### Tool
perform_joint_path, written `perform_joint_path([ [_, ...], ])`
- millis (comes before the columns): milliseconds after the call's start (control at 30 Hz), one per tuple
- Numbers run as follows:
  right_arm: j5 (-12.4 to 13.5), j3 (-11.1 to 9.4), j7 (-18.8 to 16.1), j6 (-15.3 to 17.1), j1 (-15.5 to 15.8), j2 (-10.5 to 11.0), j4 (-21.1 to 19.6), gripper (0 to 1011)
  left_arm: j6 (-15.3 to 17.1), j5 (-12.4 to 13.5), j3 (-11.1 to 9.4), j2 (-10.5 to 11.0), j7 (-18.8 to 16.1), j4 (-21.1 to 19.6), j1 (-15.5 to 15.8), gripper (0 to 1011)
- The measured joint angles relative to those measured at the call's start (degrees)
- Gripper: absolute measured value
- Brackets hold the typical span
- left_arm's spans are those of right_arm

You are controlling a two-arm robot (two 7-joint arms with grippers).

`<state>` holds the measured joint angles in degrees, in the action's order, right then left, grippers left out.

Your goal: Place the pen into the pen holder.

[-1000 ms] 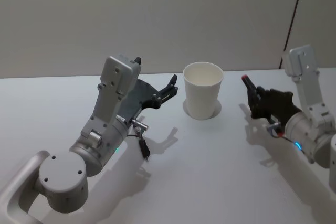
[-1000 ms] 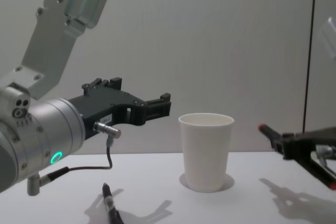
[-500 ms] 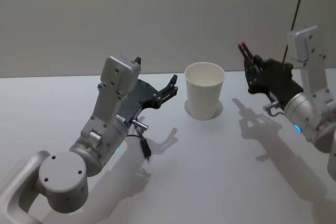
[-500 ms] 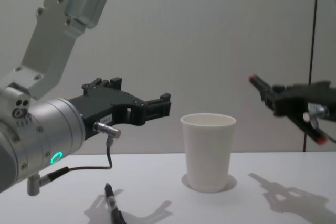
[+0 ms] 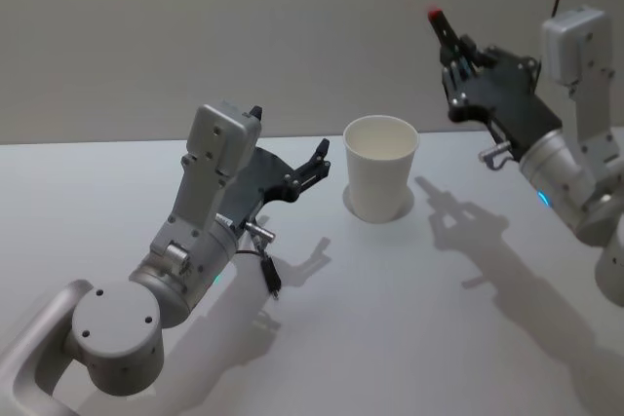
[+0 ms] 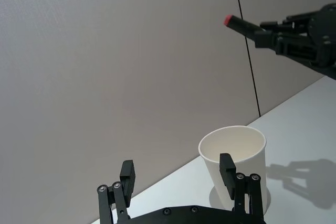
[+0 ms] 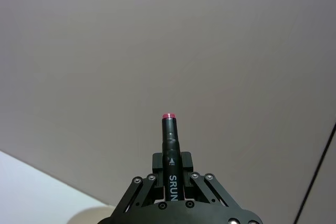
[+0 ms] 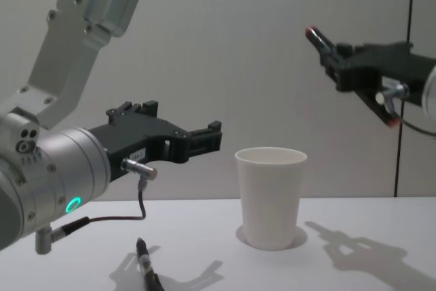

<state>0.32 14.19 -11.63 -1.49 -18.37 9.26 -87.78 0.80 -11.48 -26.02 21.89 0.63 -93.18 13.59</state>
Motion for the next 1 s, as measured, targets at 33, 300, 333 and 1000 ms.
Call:
perform_joint_path([
  [33,-0.11,0.04,-0.2,-0.92,-0.34,-0.16,0.37,189,0.0,0.0,0.0,0.0,0.0,0.0,0.0,1001],
  [300,-1.06,0.7,-1.88,-9.74,-5.3,-2.57,7.35,189,0.0,0.0,0.0,0.0,0.0,0.0,0.0,1001],
  [333,-1.16,0.77,-2.0,-10.41,-5.7,-2.78,8.05,189,0.0,0.0,0.0,0.0,0.0,0.0,0.0,1001],
  [1000,-2.87,3.08,-4.42,-19.76,-12.82,-7.05,23.04,189,0.0,0.0,0.0,0.0,0.0,0.0,0.0,1001],
])
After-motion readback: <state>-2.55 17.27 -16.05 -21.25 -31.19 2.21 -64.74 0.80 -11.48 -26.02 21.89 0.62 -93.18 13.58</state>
